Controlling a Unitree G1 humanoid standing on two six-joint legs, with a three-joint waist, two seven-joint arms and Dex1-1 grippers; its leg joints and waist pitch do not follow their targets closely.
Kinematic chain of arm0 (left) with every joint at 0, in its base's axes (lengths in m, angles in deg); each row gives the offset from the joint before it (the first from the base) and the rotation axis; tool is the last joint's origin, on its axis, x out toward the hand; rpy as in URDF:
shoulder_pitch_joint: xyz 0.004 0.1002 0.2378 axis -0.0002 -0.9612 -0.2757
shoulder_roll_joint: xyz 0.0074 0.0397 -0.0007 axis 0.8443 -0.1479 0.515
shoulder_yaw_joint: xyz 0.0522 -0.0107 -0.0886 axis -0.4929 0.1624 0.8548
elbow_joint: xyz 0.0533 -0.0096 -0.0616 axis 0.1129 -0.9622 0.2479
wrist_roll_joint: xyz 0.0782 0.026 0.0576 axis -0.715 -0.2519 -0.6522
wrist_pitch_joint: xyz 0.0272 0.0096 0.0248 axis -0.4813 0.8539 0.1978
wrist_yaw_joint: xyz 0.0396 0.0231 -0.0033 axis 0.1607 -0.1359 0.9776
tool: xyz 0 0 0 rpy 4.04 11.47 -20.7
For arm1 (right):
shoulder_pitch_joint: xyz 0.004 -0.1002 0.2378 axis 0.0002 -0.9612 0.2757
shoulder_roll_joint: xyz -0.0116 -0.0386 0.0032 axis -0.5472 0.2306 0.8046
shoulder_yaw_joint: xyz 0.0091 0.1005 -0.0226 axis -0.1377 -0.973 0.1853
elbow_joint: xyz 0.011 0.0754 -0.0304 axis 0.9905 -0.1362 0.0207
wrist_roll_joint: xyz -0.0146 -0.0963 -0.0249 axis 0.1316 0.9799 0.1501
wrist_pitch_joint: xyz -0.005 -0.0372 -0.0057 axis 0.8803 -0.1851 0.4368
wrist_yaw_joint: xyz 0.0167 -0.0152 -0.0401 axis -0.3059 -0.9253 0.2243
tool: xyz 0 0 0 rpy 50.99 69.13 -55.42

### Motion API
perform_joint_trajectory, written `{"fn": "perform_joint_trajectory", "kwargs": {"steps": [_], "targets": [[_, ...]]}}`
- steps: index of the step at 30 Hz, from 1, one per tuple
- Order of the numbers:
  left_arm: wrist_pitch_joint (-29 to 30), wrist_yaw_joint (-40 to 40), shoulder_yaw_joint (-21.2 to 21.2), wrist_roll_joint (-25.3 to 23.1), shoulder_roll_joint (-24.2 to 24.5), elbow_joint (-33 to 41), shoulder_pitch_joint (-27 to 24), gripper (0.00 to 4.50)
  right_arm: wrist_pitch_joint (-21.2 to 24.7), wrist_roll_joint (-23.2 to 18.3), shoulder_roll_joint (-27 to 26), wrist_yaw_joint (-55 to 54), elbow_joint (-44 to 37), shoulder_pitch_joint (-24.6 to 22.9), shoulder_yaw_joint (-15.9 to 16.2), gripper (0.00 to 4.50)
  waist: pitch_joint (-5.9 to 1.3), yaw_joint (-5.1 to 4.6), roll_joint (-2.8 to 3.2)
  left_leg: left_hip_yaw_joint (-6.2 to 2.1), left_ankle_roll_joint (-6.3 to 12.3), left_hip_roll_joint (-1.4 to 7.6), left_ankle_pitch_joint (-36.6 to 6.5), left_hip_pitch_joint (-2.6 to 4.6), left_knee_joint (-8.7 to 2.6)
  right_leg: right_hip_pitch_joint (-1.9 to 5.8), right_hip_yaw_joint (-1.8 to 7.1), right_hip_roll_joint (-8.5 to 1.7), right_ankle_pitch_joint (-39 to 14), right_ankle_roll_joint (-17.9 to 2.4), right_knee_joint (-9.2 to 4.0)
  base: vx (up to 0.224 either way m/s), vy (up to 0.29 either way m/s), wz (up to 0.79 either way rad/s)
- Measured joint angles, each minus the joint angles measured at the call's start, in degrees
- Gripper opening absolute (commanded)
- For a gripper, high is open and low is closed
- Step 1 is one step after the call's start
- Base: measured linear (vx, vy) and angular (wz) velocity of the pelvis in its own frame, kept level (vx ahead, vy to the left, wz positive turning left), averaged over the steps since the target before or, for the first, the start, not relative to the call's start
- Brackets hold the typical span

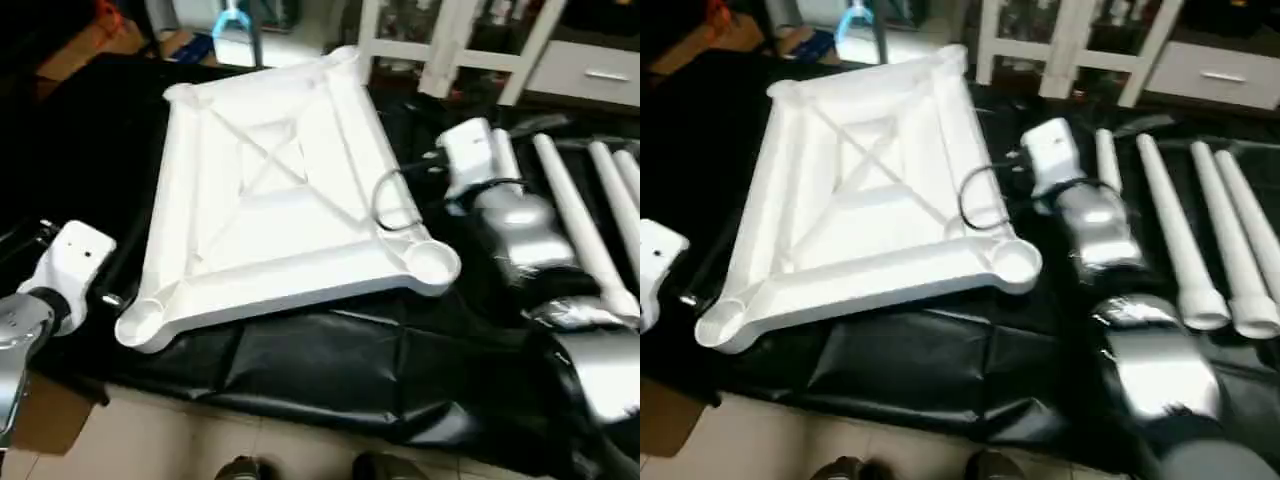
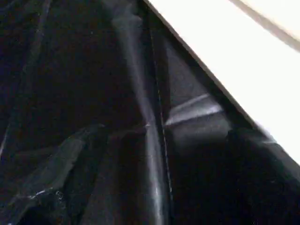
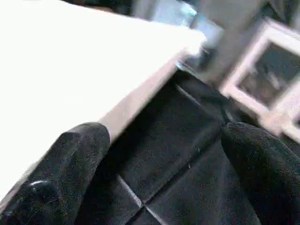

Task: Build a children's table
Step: Rotate table base

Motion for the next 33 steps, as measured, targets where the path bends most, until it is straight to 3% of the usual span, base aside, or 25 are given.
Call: {"fn": "perform_joint_trajectory", "kwargs": {"steps": [3,5,9,13,17,20,22,25,30,33], "targets": [[-0.47,-0.75,-2.65,0.35,-1.43,0.15,1.54,4.50,5.18,-4.67,2.77,7.64,-17.60,-6.32,1.04,4.48,0.07,0.70,0.14,0.03,0.03,0.11,0.03,0.09,0.06,0.17,-0.06,0.00,0.01,-0.02,-0.03,0.000,0.000,0.00],[-0.82,-0.86,-3.32,0.76,-1.84,0.08,1.82,4.50,5.57,-4.46,5.12,8.77,-21.20,-8.79,1.79,4.48,0.07,0.72,0.15,0.05,0.03,0.12,0.03,0.34,0.07,0.49,-0.08,0.00,0.01,-0.03,-0.09,0.000,0.000,0.00],[-1.13,-0.64,-3.94,0.89,-3.27,0.02,2.55,4.50,4.80,-1.60,5.92,6.20,-19.97,-13.75,1.45,4.48,0.09,0.48,0.23,0.11,-0.07,0.12,0.09,0.36,0.07,0.60,-0.06,-0.01,0.18,-0.31,-0.25,0.000,0.000,0.00],[-3.10,-0.38,-4.37,1.40,-4.72,-0.12,2.69,4.50,12.67,-6.20,6.84,8.67,-32.01,-21.72,-0.17,4.48,0.31,0.56,0.62,0.19,0.02,0.13,0.17,0.27,0.07,0.55,-0.03,-0.05,0.19,-0.31,-0.25,0.000,0.000,0.00],[-10.29,-1.17,-2.85,3.17,-4.27,-0.40,4.37,4.50,20.51,-11.95,16.26,16.44,-49.41,-27.88,-0.59,4.48,0.20,1.01,0.44,0.16,0.03,0.24,0.17,0.29,0.06,0.64,-0.12,-0.03,0.17,-0.29,-0.33,0.000,0.000,0.00],[-12.94,-1.36,0.54,4.16,-3.05,-1.31,6.49,4.50,22.82,-12.41,22.34,22.68,-56.67,-34.87,1.20,4.48,0.02,0.97,0.13,0.16,0.02,0.45,0.17,0.43,0.05,0.98,-0.40,0.00,0.17,-0.28,-0.51,0.000,0.000,0.00],[-14.27,-1.19,1.54,3.97,-1.91,-2.83,7.31,4.50,23.71,-11.62,24.09,24.67,-58.73,-37.45,2.71,4.48,0.00,0.37,0.19,0.17,0.01,0.47,0.17,0.56,0.05,1.19,-0.43,-0.01,0.17,-0.28,-0.58,0.000,0.000,0.00],[-16.15,-0.51,2.30,3.36,-0.41,-5.54,7.30,4.50,24.20,-6.96,27.60,25.69,-60.13,-39.49,3.68,4.48,0.02,-0.33,0.24,0.16,0.00,0.51,0.16,0.90,0.05,1.59,-0.52,-0.02,0.18,-0.26,-0.75,0.000,0.000,0.00],[-16.39,-1.27,3.16,5.59,-2.74,-2.50,7.05,4.50,21.23,0.21,24.67,19.19,-57.61,-35.41,5.50,4.48,-0.01,-0.89,0.19,0.15,-0.05,0.52,0.17,1.02,0.05,1.81,-0.61,-0.05,0.21,-0.32,-0.89,0.000,0.000,0.00],[-16.13,-2.66,1.74,8.53,-5.55,2.66,7.65,4.50,19.04,4.18,22.94,15.53,-55.99,-34.53,9.71,4.48,-0.01,-0.40,0.19,0.15,-0.04,0.56,0.18,0.94,0.03,1.82,-0.81,-0.14,0.21,-0.33,-0.91,0.000,0.000,0.00]]}}
